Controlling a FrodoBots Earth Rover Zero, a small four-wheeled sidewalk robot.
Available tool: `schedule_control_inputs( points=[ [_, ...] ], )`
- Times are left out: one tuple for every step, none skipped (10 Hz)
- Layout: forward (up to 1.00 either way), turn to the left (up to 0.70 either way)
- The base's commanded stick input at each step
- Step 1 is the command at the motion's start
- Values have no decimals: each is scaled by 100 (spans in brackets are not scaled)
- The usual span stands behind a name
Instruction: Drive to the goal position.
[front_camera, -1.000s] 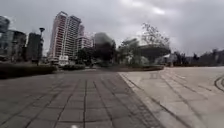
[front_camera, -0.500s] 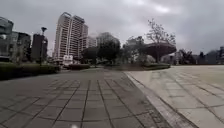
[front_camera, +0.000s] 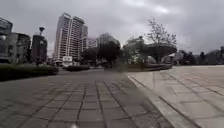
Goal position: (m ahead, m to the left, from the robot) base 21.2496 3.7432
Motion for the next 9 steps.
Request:
schedule_control_inputs(
  points=[
    [70, 0],
    [70, 4],
    [70, 24],
    [70, 16],
    [70, 1],
    [70, 0],
    [70, 0],
    [70, 0],
    [70, 0]
  ],
)
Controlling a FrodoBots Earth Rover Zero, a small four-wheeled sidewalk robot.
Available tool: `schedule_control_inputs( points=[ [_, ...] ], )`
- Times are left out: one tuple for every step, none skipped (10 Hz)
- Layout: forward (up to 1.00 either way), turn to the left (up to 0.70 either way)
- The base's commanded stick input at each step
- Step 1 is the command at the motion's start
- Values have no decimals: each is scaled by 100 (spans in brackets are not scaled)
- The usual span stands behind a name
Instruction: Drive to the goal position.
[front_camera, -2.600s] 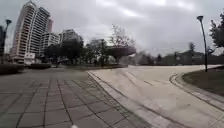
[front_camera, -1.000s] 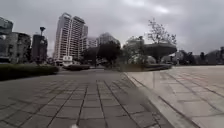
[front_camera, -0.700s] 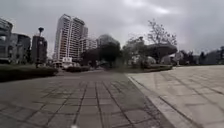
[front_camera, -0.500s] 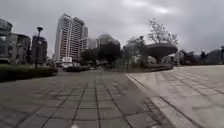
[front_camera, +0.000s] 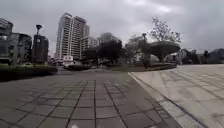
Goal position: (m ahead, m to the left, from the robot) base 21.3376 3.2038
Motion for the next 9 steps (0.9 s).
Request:
schedule_control_inputs(
  points=[
    [70, 0],
    [70, 0],
    [70, 0],
    [70, 0],
    [70, 0],
    [70, 0],
    [70, 0],
    [70, 0],
    [70, 0]
  ],
)
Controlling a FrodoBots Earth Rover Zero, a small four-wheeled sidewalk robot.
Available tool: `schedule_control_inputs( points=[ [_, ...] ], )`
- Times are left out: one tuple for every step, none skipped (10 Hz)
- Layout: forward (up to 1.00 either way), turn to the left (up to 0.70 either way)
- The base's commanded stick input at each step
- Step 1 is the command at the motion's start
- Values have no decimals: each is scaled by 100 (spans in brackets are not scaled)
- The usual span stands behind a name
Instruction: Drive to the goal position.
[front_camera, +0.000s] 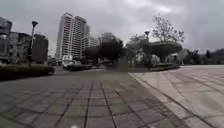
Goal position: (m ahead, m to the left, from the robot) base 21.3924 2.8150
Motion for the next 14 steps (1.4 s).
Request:
schedule_control_inputs(
  points=[
    [70, 0],
    [70, 2],
    [70, 14],
    [70, 35],
    [70, 35],
    [70, 35],
    [70, 35],
    [70, 32],
    [70, 15],
    [70, 0],
    [70, 0],
    [70, 0],
    [70, 0],
    [70, 0]
  ],
)
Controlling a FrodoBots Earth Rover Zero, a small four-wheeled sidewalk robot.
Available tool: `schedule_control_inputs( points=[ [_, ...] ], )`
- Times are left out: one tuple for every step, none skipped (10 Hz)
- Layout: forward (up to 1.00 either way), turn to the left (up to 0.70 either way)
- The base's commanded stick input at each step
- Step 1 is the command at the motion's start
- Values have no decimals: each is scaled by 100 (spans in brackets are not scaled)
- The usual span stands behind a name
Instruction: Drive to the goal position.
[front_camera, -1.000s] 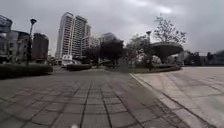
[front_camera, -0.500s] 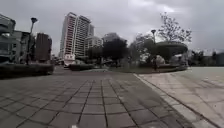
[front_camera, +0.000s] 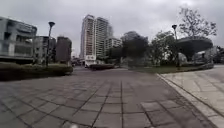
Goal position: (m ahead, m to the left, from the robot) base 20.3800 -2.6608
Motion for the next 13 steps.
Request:
schedule_control_inputs(
  points=[
    [70, 0],
    [70, 0],
    [70, 0],
    [70, 0],
    [70, 0],
    [70, 0],
    [70, 0],
    [70, 0],
    [70, 0],
    [70, 0],
    [70, 0],
    [70, 0],
    [70, 0]
  ],
)
